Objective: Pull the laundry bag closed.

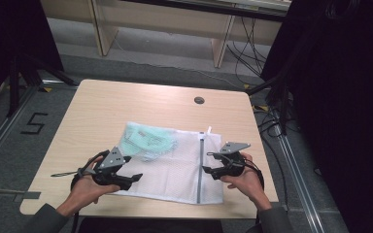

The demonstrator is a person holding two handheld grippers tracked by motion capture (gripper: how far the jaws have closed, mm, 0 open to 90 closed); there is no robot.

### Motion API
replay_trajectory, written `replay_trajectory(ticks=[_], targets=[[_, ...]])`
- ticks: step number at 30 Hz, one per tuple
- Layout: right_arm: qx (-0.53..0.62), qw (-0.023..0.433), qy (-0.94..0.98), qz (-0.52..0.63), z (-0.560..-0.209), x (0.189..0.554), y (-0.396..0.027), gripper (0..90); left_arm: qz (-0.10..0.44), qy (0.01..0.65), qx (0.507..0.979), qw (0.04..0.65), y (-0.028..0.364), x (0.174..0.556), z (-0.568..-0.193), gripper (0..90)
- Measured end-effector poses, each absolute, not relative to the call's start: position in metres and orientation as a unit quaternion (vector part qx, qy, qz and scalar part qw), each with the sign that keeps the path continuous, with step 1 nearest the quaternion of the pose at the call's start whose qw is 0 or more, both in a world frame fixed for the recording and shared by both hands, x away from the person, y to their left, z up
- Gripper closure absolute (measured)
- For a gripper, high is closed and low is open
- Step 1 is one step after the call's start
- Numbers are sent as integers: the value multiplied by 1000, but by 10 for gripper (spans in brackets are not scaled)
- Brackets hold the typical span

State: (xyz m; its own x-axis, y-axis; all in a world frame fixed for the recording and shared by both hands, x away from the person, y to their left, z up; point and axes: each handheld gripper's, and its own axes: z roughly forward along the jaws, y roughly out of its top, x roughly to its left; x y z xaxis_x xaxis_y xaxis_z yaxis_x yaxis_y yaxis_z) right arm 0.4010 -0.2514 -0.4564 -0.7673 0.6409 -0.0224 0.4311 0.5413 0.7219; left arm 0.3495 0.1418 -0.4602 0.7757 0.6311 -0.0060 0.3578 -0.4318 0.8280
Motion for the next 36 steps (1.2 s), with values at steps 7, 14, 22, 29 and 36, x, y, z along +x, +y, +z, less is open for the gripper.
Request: replay_trajectory(ticks=[7,14,22,29,36], targets=[[310,131,870,359,-456,390,-254,319,160,296,835,435,148,347,-460,272],[313,135,868,361,-460,376,-257,312,159,303,832,436,149,342,-462,269],[310,134,875,348,-463,360,-262,299,159,301,837,429,147,338,-464,264],[304,137,879,340,-465,347,-263,283,161,308,839,420,149,334,-466,256],[309,132,883,329,-468,339,-266,279,156,303,845,413,148,326,-466,254]])
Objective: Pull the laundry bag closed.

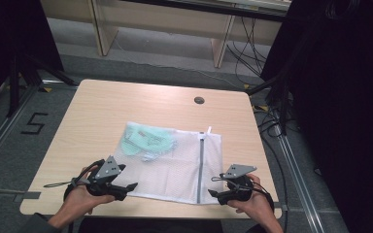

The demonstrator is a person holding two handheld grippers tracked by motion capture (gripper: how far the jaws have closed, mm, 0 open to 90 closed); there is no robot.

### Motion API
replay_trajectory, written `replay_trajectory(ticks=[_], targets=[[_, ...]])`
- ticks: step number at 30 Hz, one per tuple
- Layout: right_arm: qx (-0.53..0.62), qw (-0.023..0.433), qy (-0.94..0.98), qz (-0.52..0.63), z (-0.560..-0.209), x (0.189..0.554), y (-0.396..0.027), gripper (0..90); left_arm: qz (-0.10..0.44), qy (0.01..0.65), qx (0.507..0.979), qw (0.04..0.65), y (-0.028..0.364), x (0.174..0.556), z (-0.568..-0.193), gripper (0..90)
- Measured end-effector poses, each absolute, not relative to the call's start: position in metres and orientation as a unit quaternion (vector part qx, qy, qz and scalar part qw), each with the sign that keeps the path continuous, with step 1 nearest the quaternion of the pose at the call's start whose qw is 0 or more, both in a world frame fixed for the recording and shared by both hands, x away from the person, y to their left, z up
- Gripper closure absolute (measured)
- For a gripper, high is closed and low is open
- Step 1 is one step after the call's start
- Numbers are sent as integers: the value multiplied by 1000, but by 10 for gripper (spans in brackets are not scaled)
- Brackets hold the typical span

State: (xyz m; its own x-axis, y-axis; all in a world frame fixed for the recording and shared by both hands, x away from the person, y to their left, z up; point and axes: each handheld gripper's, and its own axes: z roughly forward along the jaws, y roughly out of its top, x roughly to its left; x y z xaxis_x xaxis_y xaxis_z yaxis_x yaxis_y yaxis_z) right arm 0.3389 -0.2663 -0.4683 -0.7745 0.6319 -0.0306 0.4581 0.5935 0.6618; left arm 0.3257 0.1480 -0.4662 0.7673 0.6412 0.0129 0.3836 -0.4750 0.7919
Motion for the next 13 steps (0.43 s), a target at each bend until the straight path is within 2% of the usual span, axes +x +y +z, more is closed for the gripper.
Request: replay_trajectory(ticks=[9,10,13], targets=[[309,131,886,321,-470,339,-266,276,159,300,845,413,148,328,-467,254],[309,118,891,312,-469,338,-266,274,158,302,844,413,147,327,-467,254],[311,126,888,316,-470,339,-266,271,159,294,848,412,148,329,-468,253]])
